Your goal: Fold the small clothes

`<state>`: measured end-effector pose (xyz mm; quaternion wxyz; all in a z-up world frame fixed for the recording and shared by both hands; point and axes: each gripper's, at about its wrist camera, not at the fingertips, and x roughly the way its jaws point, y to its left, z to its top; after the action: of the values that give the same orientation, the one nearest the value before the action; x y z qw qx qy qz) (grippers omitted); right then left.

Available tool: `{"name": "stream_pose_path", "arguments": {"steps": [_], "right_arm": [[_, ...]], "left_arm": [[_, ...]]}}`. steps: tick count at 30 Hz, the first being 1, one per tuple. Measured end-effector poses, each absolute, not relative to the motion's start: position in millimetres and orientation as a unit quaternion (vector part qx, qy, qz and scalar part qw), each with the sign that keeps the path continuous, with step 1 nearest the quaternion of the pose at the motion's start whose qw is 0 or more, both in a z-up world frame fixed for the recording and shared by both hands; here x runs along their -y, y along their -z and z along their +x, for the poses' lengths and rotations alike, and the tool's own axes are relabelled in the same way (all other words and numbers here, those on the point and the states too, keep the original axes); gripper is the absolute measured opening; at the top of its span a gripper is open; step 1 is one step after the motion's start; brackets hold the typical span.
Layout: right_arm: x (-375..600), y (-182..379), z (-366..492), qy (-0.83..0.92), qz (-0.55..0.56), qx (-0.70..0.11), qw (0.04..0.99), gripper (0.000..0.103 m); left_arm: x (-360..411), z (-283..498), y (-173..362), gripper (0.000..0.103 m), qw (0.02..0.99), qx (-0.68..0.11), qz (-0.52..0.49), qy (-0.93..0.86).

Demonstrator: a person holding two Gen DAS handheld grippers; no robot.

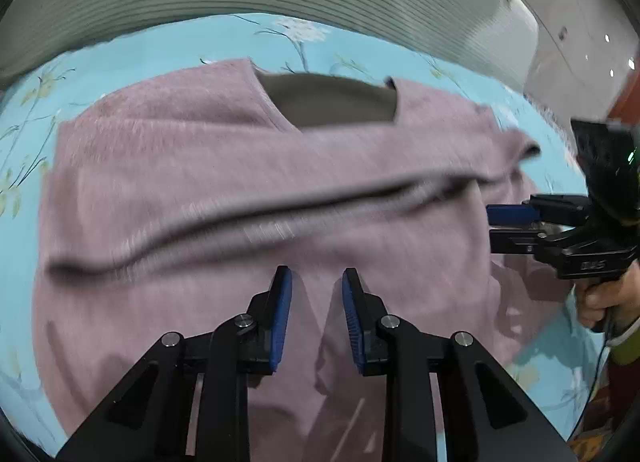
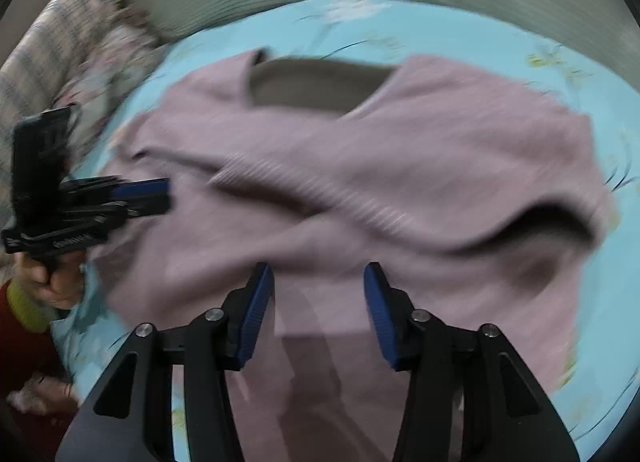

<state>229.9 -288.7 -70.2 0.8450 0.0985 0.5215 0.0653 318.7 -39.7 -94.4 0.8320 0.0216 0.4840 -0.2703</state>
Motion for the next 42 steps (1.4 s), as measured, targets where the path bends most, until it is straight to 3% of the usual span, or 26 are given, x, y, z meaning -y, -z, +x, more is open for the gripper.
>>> {"name": "stream_pose_path", "arguments": {"steps": [2,9,16,18,25,27,29,32,37,42], "right_arm": [[320.0,64.6,246.7,-0.018,0.124,-0.506,0.853,0.049],[397.6,52.1,266.6,0.091,0.221,-0.422,0.875,0.049],[402.6,24.4,222.7,0.133,0.251,-0.352,0.892,0.051],[395.1,20.1,214.8,0.123,0.251,-0.352,0.893,0.051],[336.0,23.8,158.1,0.044,0.264,-0.368,0.890,0.051],[321.7,31.5,145.5,0.027,0.271,-0.372,0.887,0.051],[307.6,41.4,132.8,0.016,0.277,-0.376,0.884,0.051],[295.4,53.7,115.7,0.011,0.290,-0.381,0.878,0.051],[289.3,58.8,94.5,0.009,0.305,-0.380,0.873,0.051],[281.9,52.2,94.7,-0.001,0.303,-0.378,0.875,0.051]], "left_arm": [[30.5,347.9,90.1,0.006,0.838,-0.488,0.012,0.243],[-12.9,436.2,67.5,0.008,0.885,-0.454,-0.019,0.100],[-57.3,426.4,55.9,0.008,0.897,-0.431,-0.087,0.052],[-69.2,405.5,52.7,0.016,0.902,-0.422,-0.081,0.031],[-93.1,299.9,42.8,0.022,0.898,-0.404,-0.153,0.081],[-90.3,263.3,42.5,0.035,0.894,-0.400,-0.171,0.105],[-83.6,234.9,44.5,0.039,0.890,-0.399,-0.183,0.120],[-77.1,194.7,52.6,0.040,0.877,-0.407,-0.209,0.149],[-77.3,158.6,78.8,0.042,0.854,-0.428,-0.258,0.145],[-79.2,157.4,101.8,0.054,0.829,-0.446,-0.306,0.142]]}}
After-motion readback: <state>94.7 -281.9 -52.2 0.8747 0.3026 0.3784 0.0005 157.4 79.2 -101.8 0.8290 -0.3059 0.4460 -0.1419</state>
